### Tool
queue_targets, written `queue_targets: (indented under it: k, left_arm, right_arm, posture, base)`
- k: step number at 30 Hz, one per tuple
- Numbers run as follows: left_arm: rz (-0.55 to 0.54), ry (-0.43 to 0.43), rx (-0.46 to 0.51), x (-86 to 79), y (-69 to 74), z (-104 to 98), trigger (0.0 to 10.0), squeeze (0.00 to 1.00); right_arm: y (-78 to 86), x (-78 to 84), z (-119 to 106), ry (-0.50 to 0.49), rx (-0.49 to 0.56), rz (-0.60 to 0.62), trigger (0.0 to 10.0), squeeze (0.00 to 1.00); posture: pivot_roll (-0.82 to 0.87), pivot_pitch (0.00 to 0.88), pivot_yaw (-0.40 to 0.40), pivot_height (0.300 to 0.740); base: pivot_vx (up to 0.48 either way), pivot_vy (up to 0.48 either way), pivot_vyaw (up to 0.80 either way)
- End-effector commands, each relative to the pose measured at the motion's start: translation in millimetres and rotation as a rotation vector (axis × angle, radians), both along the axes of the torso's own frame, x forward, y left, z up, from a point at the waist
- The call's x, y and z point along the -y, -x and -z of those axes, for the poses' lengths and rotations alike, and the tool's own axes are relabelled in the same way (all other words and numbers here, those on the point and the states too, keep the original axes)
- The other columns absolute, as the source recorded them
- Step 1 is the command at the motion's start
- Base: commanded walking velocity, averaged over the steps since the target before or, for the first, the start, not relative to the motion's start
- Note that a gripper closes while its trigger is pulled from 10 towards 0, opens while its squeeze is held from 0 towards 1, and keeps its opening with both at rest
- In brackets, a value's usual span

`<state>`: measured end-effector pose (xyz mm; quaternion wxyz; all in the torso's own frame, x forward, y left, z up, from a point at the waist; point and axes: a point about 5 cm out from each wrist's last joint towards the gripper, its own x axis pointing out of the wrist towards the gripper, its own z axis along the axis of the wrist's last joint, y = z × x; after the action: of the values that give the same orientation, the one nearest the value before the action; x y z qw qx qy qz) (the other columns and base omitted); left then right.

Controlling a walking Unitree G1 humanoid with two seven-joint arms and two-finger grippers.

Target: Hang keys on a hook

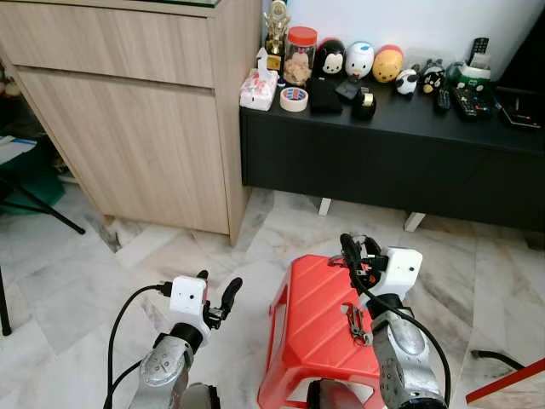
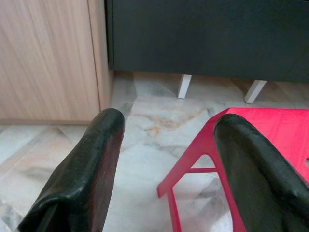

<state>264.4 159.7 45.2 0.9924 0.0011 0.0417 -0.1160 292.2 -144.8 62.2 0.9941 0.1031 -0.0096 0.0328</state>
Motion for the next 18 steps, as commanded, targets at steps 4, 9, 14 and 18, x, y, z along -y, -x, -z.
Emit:
queue_targets:
  k: [4,9,14,18]
  left_arm:
    - [-0.040,0.012,-0.003,-1.1,-0.8,2.2,10.0,0.00]
    - [-0.057,0.019,-0.005,-2.4,-1.8,2.4,10.0,0.00]
    - [-0.061,0.014,-0.007,-3.4,-2.2,3.2,10.0,0.00]
    - [-0.069,0.010,-0.006,-5.5,-1.0,4.7,10.0,0.00]
  right_arm:
    - [5.7,12.2,-4.9,0.006,0.043,0.112,10.0,0.00]
    - [7.9,11.4,-8.0,0.011,0.055,0.119,10.0,0.00]
    - [11.7,7.9,-6.2,0.020,0.046,0.125,10.0,0.00]
    - [14.7,7.4,-2.7,0.026,0.037,0.120,10.0,0.00]
  posture:
    - [0.01,0.054,-0.086,0.648]
    - [0.01,0.065,-0.079,0.648]
    - [0.01,0.055,-0.080,0.648]
    - [0.01,0.020,-0.083,0.678]
  base:
    - [0.000,0.000,0.00]
    - [0.000,0.000,0.00]
    - [0.000,0.000,0.00]
    - [0.000,0.000,0.00]
